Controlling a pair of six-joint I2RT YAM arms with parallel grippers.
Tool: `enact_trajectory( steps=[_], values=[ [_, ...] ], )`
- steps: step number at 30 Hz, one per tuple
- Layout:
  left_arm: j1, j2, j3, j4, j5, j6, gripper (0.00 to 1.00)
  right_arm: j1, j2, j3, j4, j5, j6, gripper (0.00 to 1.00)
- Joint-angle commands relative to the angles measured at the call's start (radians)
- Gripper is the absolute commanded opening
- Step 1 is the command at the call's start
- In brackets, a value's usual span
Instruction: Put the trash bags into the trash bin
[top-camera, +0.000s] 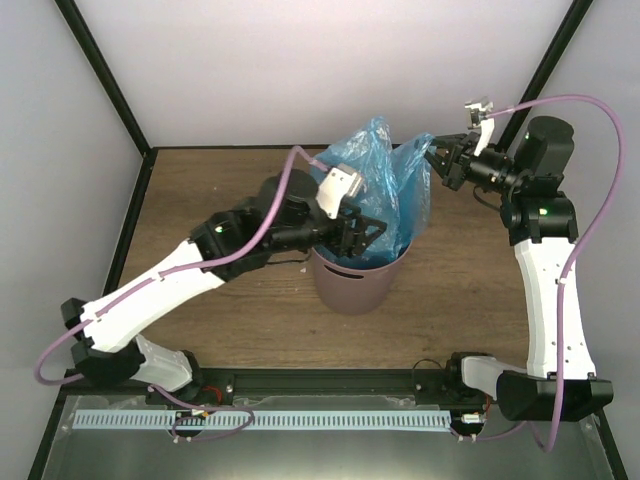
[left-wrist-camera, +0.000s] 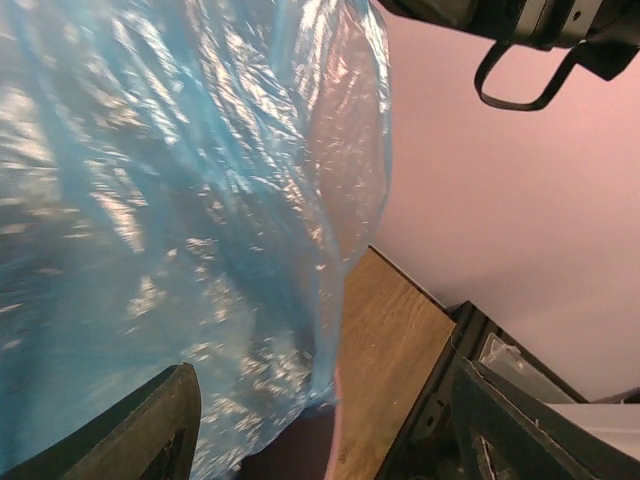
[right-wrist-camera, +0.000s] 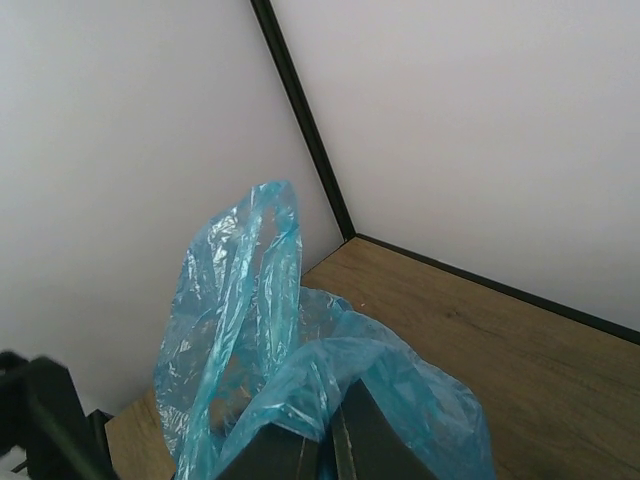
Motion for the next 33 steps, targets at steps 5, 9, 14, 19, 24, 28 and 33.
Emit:
enact_trajectory(
  steps=[5,9,14,19,24,28,33],
  values=[
    [-0.117,0.122,0.098,0.033,-0.272,-0.153,0.63,-0.002,0.009,0.003,0.030,-0.016,0.015,0.01],
    [-0.148,0.175,0.138,0.014,-0.376,-0.185,0.59,-0.001,0.010,0.003,0.030,-0.015,0.016,0.01],
    [-0.172,0.232,0.214,-0.050,-0.512,-0.194,0.57,-0.002,0.006,-0.006,0.030,-0.002,0.010,0.01],
    [-0.172,0.313,0.317,-0.137,-0.571,-0.192,0.54,-0.002,0.001,-0.018,0.042,-0.012,0.019,0.01],
    [-0.171,0.361,0.351,-0.120,-0.539,-0.165,0.49,-0.002,-0.002,-0.028,0.048,-0.014,0.020,0.01],
    [-0.170,0.399,0.393,-0.156,-0.550,-0.165,0.39,-0.002,-0.006,-0.033,0.044,-0.012,0.017,0.01],
    [-0.171,0.404,0.405,-0.185,-0.541,-0.165,0.09,-0.003,-0.009,-0.034,0.043,-0.007,0.013,0.01]
  ],
)
